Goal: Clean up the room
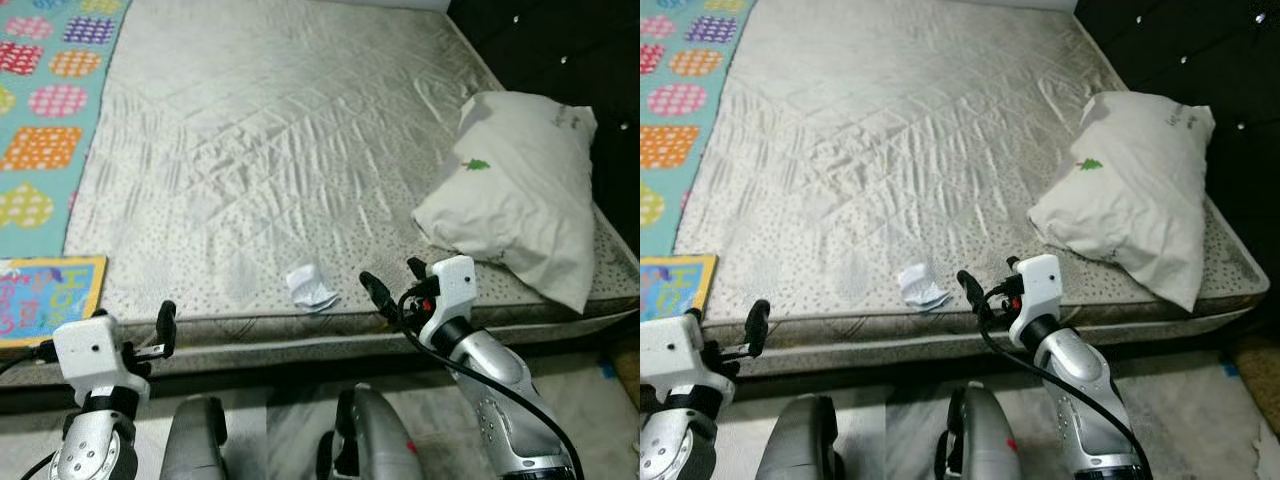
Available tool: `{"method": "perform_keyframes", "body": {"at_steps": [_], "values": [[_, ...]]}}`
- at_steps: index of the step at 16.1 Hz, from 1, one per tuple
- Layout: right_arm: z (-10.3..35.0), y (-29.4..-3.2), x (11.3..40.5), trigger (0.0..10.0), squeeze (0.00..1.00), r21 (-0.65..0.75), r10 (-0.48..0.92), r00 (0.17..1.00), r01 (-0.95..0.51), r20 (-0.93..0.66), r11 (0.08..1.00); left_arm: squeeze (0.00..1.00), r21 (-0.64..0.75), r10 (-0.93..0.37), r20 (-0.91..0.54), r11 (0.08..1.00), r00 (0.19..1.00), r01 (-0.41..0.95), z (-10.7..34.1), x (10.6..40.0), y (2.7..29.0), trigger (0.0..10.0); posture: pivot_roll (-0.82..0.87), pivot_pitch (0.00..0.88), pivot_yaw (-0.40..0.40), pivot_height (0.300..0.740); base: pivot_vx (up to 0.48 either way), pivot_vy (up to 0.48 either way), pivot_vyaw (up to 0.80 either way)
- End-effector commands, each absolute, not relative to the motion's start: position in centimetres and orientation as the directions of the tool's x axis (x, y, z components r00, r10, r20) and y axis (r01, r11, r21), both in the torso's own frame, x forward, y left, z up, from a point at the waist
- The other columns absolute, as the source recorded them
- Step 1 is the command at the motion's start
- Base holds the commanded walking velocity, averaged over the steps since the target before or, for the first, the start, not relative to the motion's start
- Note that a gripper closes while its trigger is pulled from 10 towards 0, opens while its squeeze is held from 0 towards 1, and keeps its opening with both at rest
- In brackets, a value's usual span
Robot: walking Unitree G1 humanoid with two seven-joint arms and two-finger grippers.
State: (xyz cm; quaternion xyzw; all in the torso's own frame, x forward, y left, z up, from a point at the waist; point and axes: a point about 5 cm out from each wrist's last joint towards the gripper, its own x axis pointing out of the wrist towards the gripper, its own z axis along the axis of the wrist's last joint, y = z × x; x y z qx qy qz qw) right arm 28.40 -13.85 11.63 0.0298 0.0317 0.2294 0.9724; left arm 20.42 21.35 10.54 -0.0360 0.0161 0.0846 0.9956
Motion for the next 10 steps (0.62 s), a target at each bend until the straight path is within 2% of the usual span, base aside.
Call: {"method": "perform_keyframes", "body": {"at_steps": [1, 3, 9, 10], "values": [[11.35, -14.24, 28.14, 10.0, 0.00, 0.076, 0.442, 0.895, -0.438, -0.058, 0.896, 0.00, -0.067, 0.167, -0.052, 0.983, 0.985, -0.171, 10.35, 20.24, 21.28, 10.0, 0.00, 0.215, -0.131, 0.570, 0.000, 0.000, 0.00], [11.37, -14.21, 28.14, 10.0, 0.00, 0.074, 0.441, 0.896, -0.437, -0.056, 0.896, 0.00, -0.067, 0.169, -0.052, 0.983, 0.984, -0.172, 10.38, 20.26, 21.31, 10.0, 0.00, 0.216, -0.133, 0.555, 0.000, 0.000, 0.00], [11.32, -13.98, 28.28, 10.0, 0.00, 0.042, 0.453, 0.890, -0.451, -0.062, 0.892, 0.00, -0.069, 0.169, -0.044, 0.983, 0.985, -0.172, 10.50, 20.42, 21.31, 10.0, 0.00, 0.216, -0.133, 0.555, 0.000, 0.000, 0.00], [11.34, -13.83, 28.23, 10.0, 0.00, 0.030, 0.461, 0.886, -0.460, -0.060, 0.888, 0.00, -0.069, 0.169, -0.044, 0.983, 0.985, -0.172, 10.49, 20.43, 21.31, 10.0, 0.00, 0.216, -0.133, 0.555, 0.000, 0.000, 0.80]]}}
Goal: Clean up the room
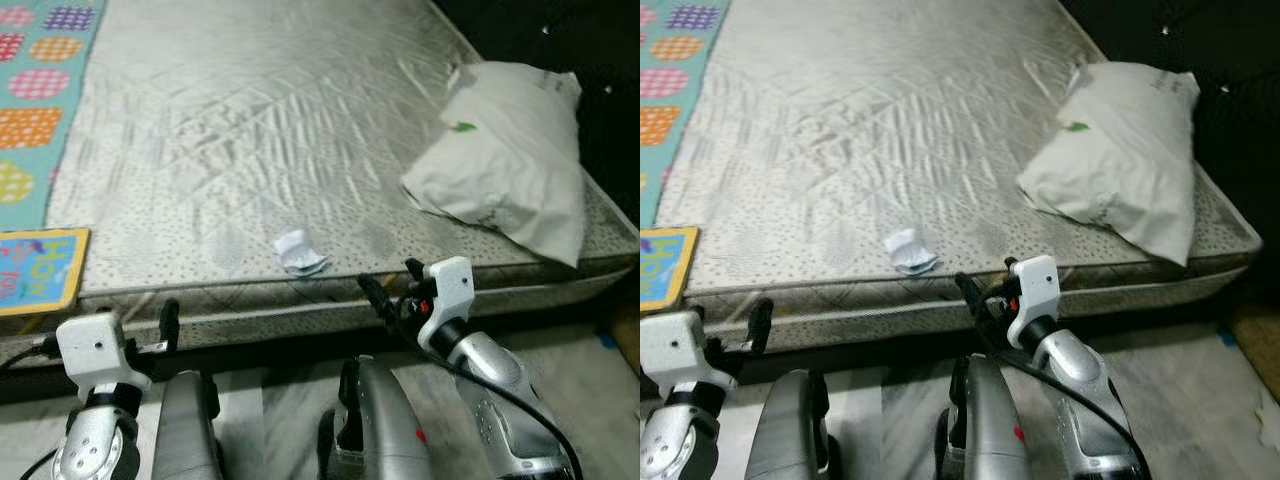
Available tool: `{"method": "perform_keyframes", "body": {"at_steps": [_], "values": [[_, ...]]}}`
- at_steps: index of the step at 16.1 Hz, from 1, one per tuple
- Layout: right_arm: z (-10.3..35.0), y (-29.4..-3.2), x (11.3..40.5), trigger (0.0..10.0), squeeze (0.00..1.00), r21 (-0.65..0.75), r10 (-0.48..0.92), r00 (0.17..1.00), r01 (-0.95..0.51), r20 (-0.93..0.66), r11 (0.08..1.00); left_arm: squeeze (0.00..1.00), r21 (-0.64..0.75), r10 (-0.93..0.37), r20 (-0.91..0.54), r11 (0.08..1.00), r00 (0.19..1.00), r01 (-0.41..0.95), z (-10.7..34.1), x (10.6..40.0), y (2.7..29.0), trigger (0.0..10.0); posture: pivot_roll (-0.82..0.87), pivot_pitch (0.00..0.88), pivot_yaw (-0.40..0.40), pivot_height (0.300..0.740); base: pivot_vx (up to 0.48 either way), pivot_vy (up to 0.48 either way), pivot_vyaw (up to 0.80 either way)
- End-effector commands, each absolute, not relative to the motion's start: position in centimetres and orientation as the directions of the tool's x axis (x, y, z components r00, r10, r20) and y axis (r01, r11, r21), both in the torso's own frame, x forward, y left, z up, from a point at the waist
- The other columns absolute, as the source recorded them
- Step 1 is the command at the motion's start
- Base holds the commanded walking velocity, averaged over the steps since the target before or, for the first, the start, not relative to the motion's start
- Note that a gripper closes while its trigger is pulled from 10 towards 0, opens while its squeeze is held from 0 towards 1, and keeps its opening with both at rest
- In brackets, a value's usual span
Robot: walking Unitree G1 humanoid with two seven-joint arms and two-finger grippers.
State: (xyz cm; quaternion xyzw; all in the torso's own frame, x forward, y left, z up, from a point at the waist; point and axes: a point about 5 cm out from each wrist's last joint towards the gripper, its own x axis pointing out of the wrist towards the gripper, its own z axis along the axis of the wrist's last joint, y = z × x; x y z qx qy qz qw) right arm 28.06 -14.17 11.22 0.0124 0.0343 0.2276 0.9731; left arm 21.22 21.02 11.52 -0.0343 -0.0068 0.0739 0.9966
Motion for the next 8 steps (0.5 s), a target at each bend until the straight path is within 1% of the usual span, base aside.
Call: {"method": "perform_keyframes", "body": {"at_steps": [1, 2, 5, 8], "values": [[11.34, -13.71, 28.20, 10.0, 0.00, 0.020, 0.465, 0.883, -0.464, -0.062, 0.885, 0.00, -0.069, 0.168, -0.043, 0.983, 0.985, -0.171, 10.50, 20.44, 21.30, 10.0, 0.00, 0.216, -0.133, 0.555, 0.000, 0.000, 0.80], [11.35, -13.74, 28.22, 10.0, 0.00, 0.043, 0.455, 0.889, -0.453, -0.056, 0.890, 0.00, -0.070, 0.166, -0.040, 0.983, 0.985, -0.169, 10.55, 20.45, 21.28, 10.0, 0.00, 0.214, -0.133, 0.555, 0.000, 0.000, 0.80], [11.36, -13.93, 28.28, 10.0, 0.00, 0.057, 0.445, 0.894, -0.442, -0.052, 0.895, 0.00, -0.074, 0.157, -0.033, 0.985, 0.987, -0.159, 10.62, 20.48, 21.19, 10.0, 0.00, 0.213, -0.131, 0.555, 0.000, 0.000, 0.00], [11.34, -13.96, 28.36, 10.0, 0.00, 0.055, 0.441, 0.896, -0.439, -0.051, 0.897, 0.00, -0.076, 0.147, -0.027, 0.986, 0.989, -0.149, 10.68, 20.54, 21.08, 10.0, 0.00, 0.211, -0.131, 0.555, 0.259, 0.000, 0.00]]}}
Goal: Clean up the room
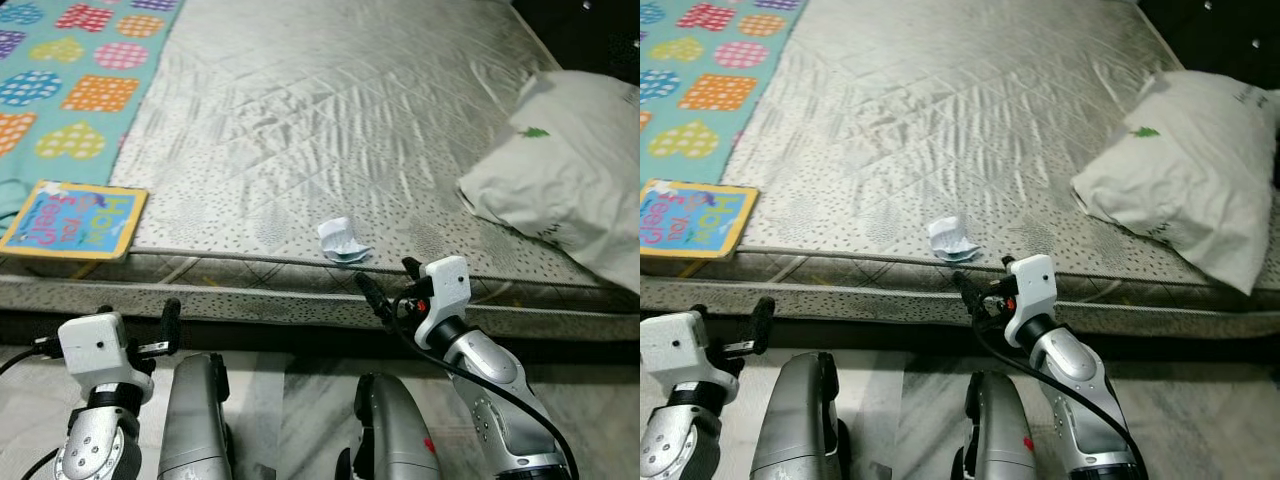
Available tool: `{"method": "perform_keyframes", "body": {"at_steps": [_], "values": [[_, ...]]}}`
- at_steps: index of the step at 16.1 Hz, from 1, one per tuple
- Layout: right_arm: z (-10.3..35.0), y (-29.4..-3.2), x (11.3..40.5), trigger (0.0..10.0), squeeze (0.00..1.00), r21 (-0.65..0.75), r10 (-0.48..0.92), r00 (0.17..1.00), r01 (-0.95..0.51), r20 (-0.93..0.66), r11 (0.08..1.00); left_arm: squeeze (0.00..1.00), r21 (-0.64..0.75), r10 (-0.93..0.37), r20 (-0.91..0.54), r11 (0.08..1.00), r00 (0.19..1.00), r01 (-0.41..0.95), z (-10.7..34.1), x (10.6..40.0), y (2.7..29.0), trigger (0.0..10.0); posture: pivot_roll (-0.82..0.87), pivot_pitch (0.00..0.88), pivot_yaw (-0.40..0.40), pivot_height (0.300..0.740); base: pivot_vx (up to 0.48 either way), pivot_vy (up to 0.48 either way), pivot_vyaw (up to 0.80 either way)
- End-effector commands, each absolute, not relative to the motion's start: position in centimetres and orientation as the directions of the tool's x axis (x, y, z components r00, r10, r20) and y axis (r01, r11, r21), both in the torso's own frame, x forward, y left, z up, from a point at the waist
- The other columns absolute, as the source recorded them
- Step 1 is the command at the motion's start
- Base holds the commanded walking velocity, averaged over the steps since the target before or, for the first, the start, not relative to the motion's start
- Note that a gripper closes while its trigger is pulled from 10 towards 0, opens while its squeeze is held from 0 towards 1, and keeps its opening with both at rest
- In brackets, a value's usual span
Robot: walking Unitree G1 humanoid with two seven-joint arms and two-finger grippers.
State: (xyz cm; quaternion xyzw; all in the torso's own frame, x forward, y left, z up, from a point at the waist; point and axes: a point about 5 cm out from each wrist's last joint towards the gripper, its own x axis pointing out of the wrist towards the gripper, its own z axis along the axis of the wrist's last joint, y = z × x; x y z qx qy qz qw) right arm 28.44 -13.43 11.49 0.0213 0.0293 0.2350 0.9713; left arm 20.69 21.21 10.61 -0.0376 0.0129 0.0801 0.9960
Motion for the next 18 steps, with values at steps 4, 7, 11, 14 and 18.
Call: {"method": "perform_keyframes", "body": {"at_steps": [4, 7, 11, 14, 18], "values": [[11.32, -13.97, 28.53, 10.0, 0.00, 0.056, 0.438, 0.897, -0.436, -0.050, 0.898, 0.00, -0.077, 0.143, -0.024, 0.986, 0.989, -0.145, 10.62, 20.60, 21.02, 10.0, 0.00, 0.203, -0.133, 0.555, 0.304, 0.000, 0.00], [11.33, -13.95, 28.64, 10.0, 0.00, 0.052, 0.436, 0.899, -0.433, -0.049, 0.900, 0.00, -0.078, 0.141, -0.024, 0.987, 0.990, -0.142, 10.59, 20.60, 20.96, 10.0, 0.00, 0.199, -0.134, 0.555, 0.319, 0.000, 0.00], [11.29, -14.12, 28.82, 10.0, 0.00, 0.044, 0.424, 0.904, -0.422, -0.049, 0.906, 0.00, -0.078, 0.145, -0.031, 0.986, 0.989, -0.147, 10.44, 20.68, 21.01, 10.0, 0.00, 0.199, -0.134, 0.555, 0.224, 0.000, 0.00], [11.09, -14.31, 28.89, 10.0, 0.00, 0.041, 0.417, 0.907, -0.416, -0.052, 0.909, 0.00, -0.075, 0.148, -0.039, 0.986, 0.988, -0.151, 10.37, 20.72, 20.96, 10.0, 0.01, 0.195, -0.134, 0.555, 0.000, 0.000, 0.00], [10.78, -14.26, 29.04, 10.0, 0.00, 0.028, 0.418, 0.906, -0.417, -0.069, 0.909, 0.00, -0.084, 0.108, -0.071, 0.990, 0.992, -0.113, 10.10, 20.34, 20.74, 10.0, 0.02, 0.196, -0.137, 0.555, 0.000, 0.000, 0.00]]}}
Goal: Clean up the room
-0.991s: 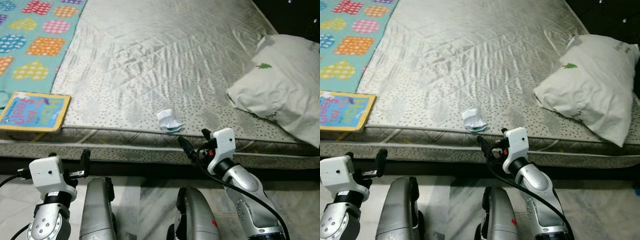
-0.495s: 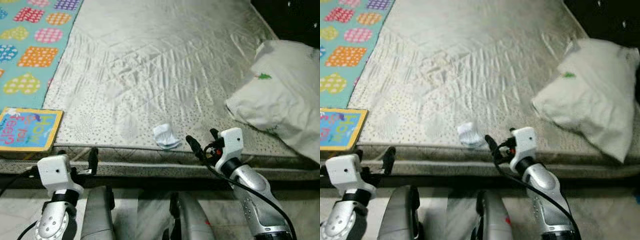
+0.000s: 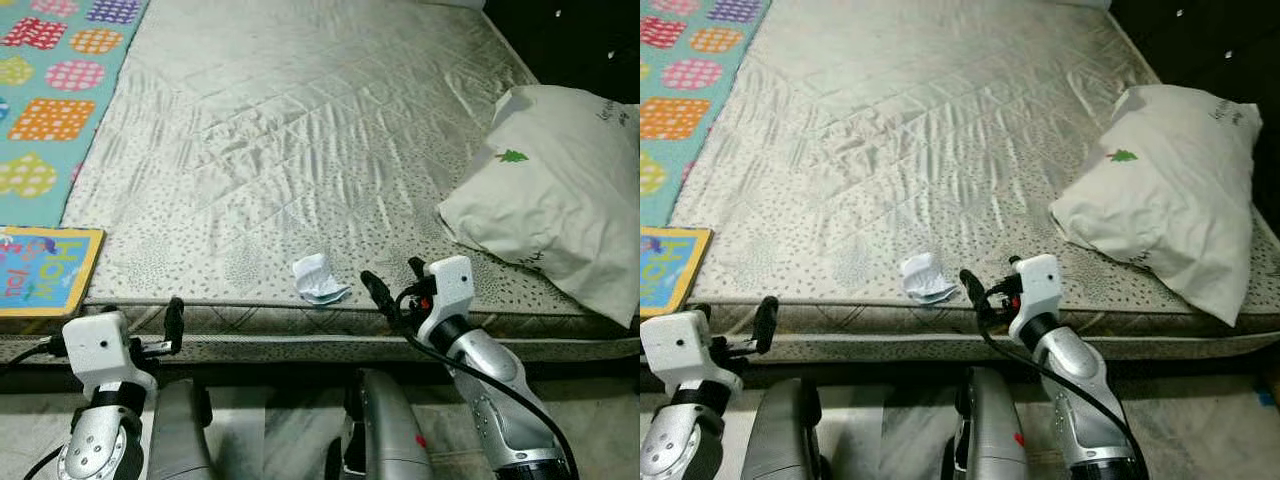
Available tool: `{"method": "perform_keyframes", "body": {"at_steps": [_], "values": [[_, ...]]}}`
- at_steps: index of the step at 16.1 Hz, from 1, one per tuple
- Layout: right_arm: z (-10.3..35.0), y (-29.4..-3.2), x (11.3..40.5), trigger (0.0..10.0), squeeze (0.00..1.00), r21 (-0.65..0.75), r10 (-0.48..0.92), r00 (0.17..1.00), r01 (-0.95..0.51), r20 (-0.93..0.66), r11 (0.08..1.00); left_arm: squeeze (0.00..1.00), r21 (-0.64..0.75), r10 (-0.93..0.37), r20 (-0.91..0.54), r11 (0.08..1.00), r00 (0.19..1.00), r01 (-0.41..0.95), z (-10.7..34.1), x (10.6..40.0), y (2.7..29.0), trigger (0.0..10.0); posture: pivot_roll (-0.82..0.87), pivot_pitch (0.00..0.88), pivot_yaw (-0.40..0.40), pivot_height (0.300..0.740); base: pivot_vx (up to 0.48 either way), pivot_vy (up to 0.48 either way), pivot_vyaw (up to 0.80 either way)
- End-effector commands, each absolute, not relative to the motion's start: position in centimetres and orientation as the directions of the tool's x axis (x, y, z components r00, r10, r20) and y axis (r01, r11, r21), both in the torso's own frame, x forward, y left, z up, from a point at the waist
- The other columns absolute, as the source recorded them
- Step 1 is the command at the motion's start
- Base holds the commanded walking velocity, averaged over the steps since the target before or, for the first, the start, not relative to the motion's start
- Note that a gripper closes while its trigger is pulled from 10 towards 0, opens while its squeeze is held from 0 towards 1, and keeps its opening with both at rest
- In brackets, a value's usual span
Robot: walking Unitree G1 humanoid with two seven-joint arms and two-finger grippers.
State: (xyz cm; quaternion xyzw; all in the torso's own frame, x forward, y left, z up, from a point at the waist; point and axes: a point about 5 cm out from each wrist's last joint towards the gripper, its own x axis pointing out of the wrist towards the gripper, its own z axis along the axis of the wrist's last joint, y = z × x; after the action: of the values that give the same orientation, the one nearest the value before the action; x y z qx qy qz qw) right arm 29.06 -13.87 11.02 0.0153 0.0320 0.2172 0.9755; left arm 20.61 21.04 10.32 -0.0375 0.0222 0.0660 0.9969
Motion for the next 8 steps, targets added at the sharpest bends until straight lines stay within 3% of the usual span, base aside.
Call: {"method": "perform_keyframes", "body": {"at_steps": [1, 2, 4, 8], "values": [[10.3, -14.3, 29.3, 10.0, 0.00, 0.012, 0.409, 0.906, -0.411, -0.109, 0.912, 0.00, -0.073, 0.082, -0.090, 0.993, 0.993, -0.089, 9.9, 20.0, 20.6, 10.0, 0.03, 0.199, -0.138, 0.555, 0.000, 0.000, 0.00], [9.0, -14.1, 29.8, 10.0, 0.00, 0.017, 0.431, 0.877, -0.437, -0.213, 0.899, 0.00, -0.032, 0.017, -0.101, 0.999, 0.995, -0.021, 9.9, 19.5, 20.7, 10.0, 0.04, 0.205, -0.129, 0.555, 0.000, 0.000, 0.00], [8.4, -13.5, 30.1, 10.0, 0.00, 0.019, 0.463, 0.846, -0.475, -0.263, 0.880, 0.00, 0.004, -0.007, -0.095, 1.000, 0.995, 0.007, 10.2, 19.2, 20.9, 10.0, 0.06, 0.209, -0.126, 0.555, 0.000, 0.000, 0.00], [9.1, -9.1, 31.7, 10.0, 0.00, 0.036, 0.559, 0.789, -0.570, -0.254, 0.821, 0.00, 0.007, -0.036, -0.086, 0.999, 0.996, 0.037, 11.0, 16.8, 21.0, 10.0, 0.13, 0.241, -0.161, 0.555, 0.000, 0.000, 0.00]]}}
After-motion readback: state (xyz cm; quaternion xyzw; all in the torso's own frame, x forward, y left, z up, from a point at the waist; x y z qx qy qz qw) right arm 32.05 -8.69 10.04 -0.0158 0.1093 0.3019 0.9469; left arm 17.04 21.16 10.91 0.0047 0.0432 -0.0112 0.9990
